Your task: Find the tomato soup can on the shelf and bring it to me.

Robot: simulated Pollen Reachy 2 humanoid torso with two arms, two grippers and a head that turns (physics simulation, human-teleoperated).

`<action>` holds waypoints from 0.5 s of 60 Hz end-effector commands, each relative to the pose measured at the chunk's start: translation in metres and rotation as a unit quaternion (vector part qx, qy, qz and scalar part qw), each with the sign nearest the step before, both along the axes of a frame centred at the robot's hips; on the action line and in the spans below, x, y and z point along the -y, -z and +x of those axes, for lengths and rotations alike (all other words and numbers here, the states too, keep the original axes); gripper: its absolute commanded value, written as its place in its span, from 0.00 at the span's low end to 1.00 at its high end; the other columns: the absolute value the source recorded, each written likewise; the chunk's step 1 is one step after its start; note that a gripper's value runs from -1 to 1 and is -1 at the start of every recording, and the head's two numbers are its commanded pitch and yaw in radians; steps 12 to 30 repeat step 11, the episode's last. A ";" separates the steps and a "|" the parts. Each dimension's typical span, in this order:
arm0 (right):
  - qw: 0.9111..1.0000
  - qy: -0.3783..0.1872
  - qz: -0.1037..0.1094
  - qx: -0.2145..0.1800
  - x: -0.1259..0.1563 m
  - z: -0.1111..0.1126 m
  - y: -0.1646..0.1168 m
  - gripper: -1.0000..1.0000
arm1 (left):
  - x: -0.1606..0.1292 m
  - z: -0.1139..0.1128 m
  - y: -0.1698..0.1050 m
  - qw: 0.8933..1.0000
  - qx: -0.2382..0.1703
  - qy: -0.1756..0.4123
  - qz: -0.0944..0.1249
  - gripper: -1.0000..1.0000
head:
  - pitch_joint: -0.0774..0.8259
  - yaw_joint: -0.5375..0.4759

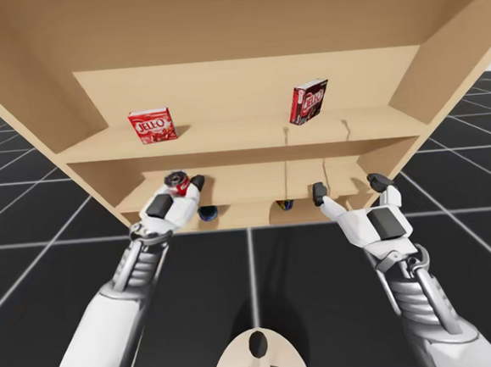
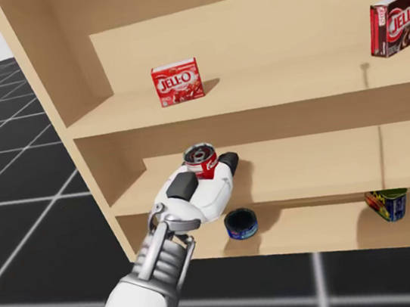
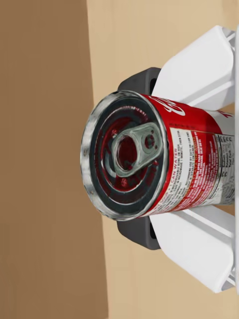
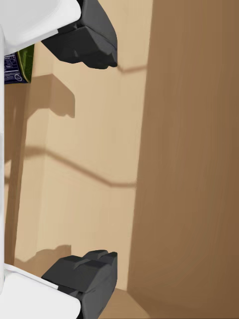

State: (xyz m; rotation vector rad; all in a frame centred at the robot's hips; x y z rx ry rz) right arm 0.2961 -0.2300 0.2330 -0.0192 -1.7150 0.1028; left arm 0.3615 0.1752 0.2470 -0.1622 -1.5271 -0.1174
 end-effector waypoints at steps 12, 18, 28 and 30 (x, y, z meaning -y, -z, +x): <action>1.000 -0.001 0.002 -0.002 -0.002 0.000 0.002 0.00 | -0.008 -0.059 -0.036 0.998 0.060 0.009 0.007 1.00 | 0.52 0.79; 1.000 -0.001 0.002 -0.002 -0.002 0.000 0.002 0.00 | -0.008 -0.059 -0.036 0.998 0.060 0.009 0.007 1.00 | 0.52 0.79; 1.000 -0.001 0.002 -0.002 -0.002 0.000 0.002 0.00 | -0.008 -0.059 -0.036 0.998 0.060 0.009 0.007 1.00 | 0.52 0.79; 1.000 -0.001 0.002 -0.002 -0.002 0.000 0.002 0.00 | -0.008 -0.059 -0.036 0.998 0.060 0.009 0.007 1.00 | 0.52 0.79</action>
